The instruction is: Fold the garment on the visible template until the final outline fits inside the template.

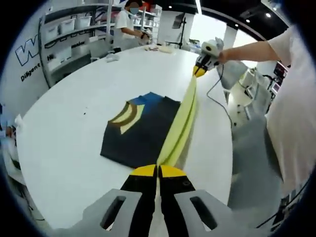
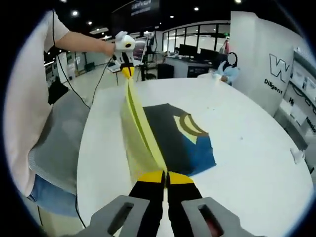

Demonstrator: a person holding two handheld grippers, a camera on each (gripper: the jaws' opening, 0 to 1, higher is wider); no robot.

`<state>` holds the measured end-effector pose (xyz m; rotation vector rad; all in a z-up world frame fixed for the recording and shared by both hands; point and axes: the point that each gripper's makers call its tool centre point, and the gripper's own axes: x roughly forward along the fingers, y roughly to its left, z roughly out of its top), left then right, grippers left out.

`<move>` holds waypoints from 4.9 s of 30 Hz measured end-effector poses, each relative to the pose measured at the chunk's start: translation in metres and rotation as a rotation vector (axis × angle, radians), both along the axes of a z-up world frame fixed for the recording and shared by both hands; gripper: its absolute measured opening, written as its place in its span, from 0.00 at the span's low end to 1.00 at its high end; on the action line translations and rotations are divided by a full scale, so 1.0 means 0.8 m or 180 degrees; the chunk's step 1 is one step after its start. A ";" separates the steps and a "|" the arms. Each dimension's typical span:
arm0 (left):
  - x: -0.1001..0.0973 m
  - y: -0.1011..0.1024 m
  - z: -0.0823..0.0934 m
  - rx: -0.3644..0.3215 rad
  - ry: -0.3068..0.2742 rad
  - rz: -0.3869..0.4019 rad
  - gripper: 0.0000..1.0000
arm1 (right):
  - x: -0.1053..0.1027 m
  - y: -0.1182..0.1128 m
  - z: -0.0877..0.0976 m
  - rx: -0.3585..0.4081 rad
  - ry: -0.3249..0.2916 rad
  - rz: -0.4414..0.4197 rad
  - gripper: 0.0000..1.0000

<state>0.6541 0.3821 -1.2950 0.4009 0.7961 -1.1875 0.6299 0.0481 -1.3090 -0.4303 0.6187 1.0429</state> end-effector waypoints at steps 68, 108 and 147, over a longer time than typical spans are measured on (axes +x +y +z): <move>0.169 0.027 -0.116 0.0072 0.0356 0.1076 0.01 | 0.159 -0.012 -0.113 -0.0041 0.0424 -0.0687 0.09; 0.001 0.032 -0.171 -0.0433 0.0191 0.1810 0.27 | -0.010 0.024 -0.158 0.0347 0.0509 -0.1314 0.25; -0.005 0.018 -0.178 -0.0488 0.0105 0.1746 0.00 | -0.005 0.035 -0.163 0.0295 0.0407 -0.1237 0.00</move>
